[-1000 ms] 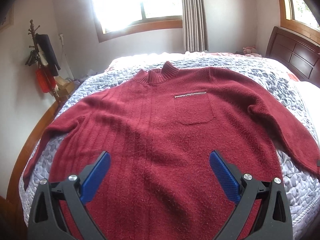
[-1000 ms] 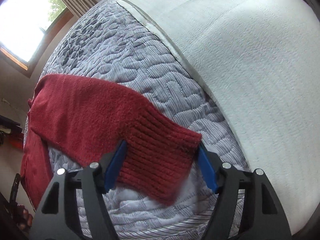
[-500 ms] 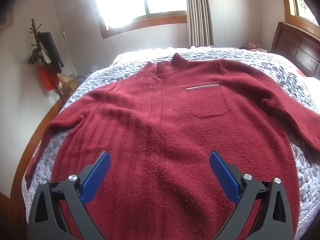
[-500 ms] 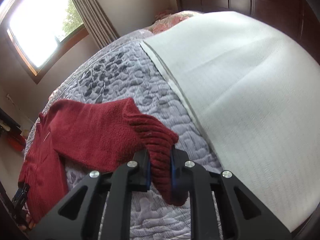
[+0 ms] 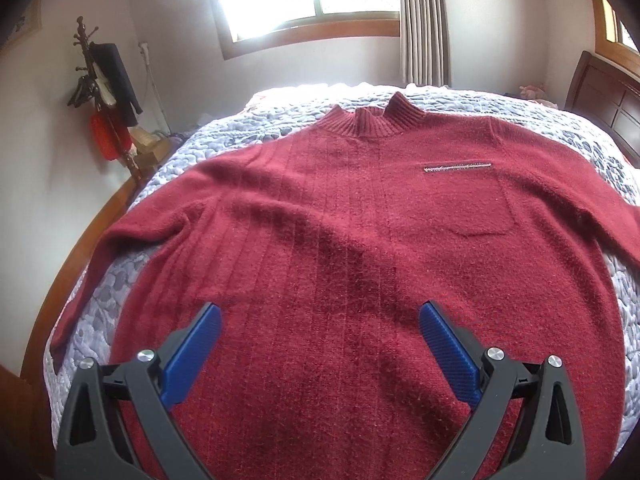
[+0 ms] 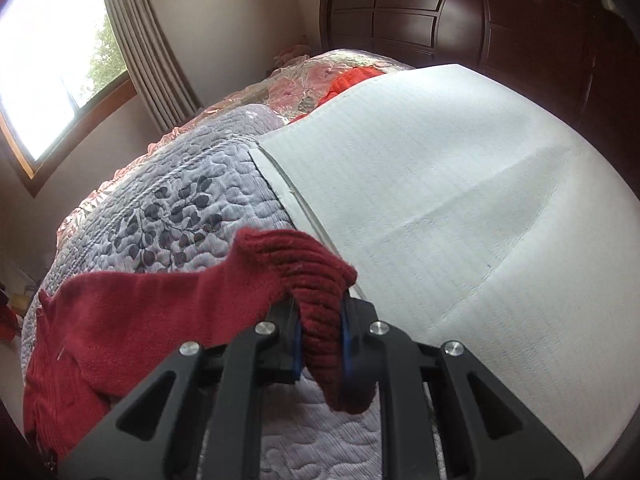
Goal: Fold small clothes
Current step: 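Lift the held sleeve with the right tool and carry it across the sweater body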
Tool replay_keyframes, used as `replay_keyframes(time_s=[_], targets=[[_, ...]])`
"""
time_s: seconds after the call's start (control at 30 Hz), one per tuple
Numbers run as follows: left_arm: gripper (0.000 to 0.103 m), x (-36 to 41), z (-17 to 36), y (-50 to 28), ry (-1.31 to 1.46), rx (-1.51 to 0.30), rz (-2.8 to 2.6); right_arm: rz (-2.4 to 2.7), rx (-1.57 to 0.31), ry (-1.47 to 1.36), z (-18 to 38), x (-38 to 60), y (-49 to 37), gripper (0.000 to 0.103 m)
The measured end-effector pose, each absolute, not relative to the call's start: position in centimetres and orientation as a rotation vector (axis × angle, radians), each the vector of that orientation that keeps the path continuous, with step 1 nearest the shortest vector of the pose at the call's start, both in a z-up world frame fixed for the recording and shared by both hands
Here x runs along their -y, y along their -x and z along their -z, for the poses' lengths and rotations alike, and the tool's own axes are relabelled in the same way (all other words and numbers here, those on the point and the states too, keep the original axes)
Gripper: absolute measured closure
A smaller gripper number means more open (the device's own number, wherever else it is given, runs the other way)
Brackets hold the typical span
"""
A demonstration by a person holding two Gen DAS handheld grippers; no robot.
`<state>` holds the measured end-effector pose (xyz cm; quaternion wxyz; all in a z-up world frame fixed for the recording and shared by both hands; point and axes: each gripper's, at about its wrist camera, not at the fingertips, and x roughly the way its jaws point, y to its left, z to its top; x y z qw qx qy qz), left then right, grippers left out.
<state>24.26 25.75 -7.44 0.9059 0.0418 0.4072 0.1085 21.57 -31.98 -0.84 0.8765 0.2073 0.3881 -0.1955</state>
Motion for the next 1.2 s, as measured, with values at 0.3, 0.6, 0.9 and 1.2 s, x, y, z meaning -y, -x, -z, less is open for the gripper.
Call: replay_keyframes(time_s=[0.3, 0.6, 0.9, 1.2], targets=[[0.004, -28.4, 7.9, -25.2, -0.067, -0.852, -0.253, 0.279, -0.720, -0.340, -5.8, 23.5, -27.2, 0.090], [0.004, -30.2, 7.9, -25.3, -0.056, -0.853, -0.265, 0.135, -0.681, -0.273, -11.2, 15.4, -30.3, 0.090], [0.004, -32.2, 7.7, -25.5, -0.055, -0.861, -0.277, -0.082, -0.760, -0.163, -9.3, 3.0, -33.4, 0.091], [0.004, -35.3, 7.1, -28.8, -0.044, -0.872, -0.307, -0.227, -0.908, -0.125, -2.0, -4.4, -35.3, 0.091]])
